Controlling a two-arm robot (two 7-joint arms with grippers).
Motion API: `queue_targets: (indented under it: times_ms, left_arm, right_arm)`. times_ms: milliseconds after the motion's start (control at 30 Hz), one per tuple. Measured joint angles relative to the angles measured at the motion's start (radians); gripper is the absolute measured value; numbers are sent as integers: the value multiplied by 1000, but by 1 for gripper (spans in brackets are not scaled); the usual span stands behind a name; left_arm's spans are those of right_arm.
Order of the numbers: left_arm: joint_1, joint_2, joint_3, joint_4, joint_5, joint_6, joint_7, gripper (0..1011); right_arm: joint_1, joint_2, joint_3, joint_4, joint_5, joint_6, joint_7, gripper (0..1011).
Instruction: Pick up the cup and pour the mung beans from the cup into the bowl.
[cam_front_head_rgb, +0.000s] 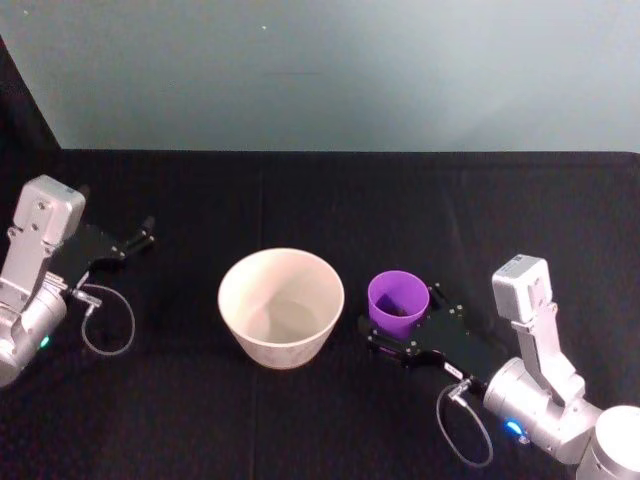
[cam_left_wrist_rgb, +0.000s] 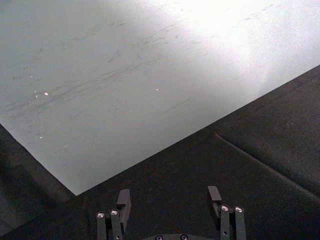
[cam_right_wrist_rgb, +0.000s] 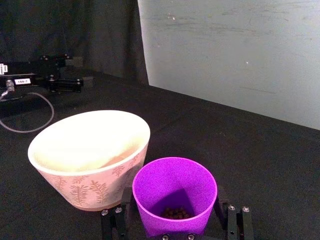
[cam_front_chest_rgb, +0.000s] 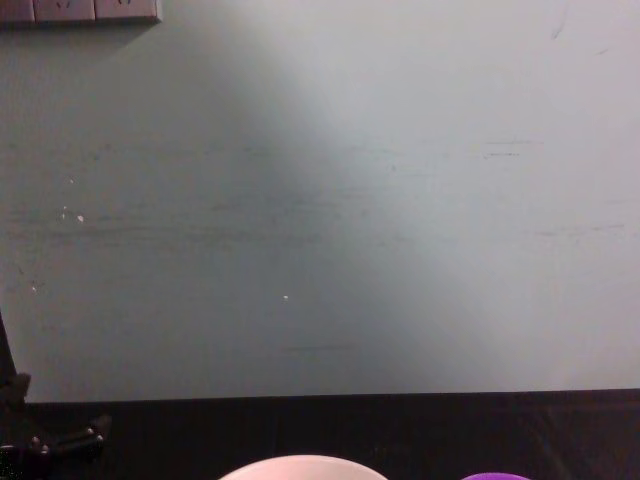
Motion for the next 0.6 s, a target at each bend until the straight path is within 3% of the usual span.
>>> queue_targets:
  times_ms: [167,600]
  left_arm:
    - [0,0,0,0,0,0,0,1000]
    - [0,0,0,0,0,0,0,1000]
  right_arm:
    - [-5,-6,11,2,-7,-4,12,1003]
    - [-18,-24,35,-5,-26,-1,30,737]
